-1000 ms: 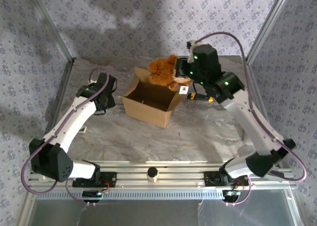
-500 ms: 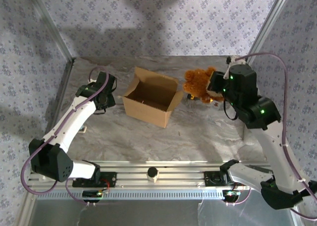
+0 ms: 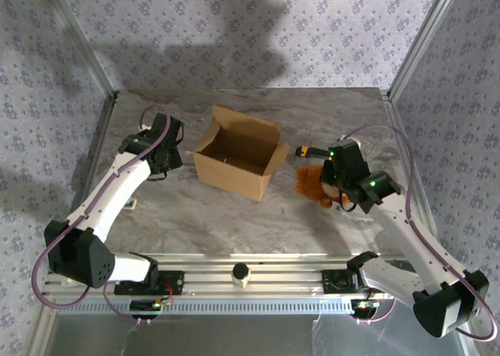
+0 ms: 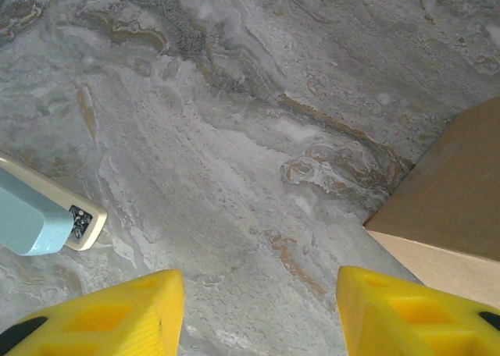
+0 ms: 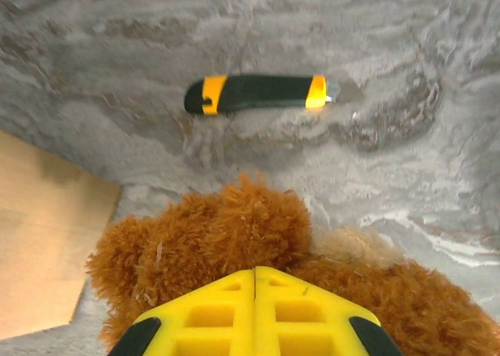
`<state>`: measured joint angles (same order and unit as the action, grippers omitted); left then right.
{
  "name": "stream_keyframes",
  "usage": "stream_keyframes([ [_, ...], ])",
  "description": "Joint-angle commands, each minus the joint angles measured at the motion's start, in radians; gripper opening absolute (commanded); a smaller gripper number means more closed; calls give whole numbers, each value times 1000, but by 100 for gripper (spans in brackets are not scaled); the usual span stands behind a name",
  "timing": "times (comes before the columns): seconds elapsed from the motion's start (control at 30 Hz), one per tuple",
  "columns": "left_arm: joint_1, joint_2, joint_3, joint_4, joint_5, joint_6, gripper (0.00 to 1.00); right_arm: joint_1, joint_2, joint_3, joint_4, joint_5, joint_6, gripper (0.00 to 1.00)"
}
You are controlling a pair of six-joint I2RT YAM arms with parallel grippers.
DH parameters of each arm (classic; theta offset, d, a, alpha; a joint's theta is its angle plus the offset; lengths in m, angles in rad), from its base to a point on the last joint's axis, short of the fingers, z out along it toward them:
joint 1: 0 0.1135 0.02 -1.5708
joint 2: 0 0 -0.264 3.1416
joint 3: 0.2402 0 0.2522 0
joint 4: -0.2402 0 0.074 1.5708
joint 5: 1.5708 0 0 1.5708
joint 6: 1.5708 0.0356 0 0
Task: Unpack the express box
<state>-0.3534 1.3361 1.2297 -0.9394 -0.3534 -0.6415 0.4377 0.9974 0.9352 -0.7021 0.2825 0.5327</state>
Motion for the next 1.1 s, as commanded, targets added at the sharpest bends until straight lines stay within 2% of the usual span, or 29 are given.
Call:
stream_keyframes([
  [0.0, -6, -31, -9, 1, 9, -16, 54, -1, 7, -34, 131, -28, 42, 0],
  [0.3, -6, -25, -14, 15, 16, -21, 54, 40, 50, -172, 274, -42, 88, 0],
  [0.5, -9, -10, -9, 15, 22, -23, 54, 64, 129, -189, 301, -32, 87, 1],
  [0.57, -9, -9, -9, 17, 23, -23, 54, 68, 148, -195, 312, -40, 85, 9],
  [0.6, -10, -10, -9, 19, 22, -23, 54, 68, 157, -196, 316, -40, 78, 22],
  [0.63, -10, -10, -10, 20, 22, -23, 54, 69, 164, -196, 314, -38, 75, 28],
  [0.93, -11, -17, -9, 25, 23, -22, 54, 44, 180, -124, 280, -66, 16, 66],
  [1.07, -11, -39, -13, 31, 5, -19, 54, 34, 161, -71, 248, -77, -12, 74],
])
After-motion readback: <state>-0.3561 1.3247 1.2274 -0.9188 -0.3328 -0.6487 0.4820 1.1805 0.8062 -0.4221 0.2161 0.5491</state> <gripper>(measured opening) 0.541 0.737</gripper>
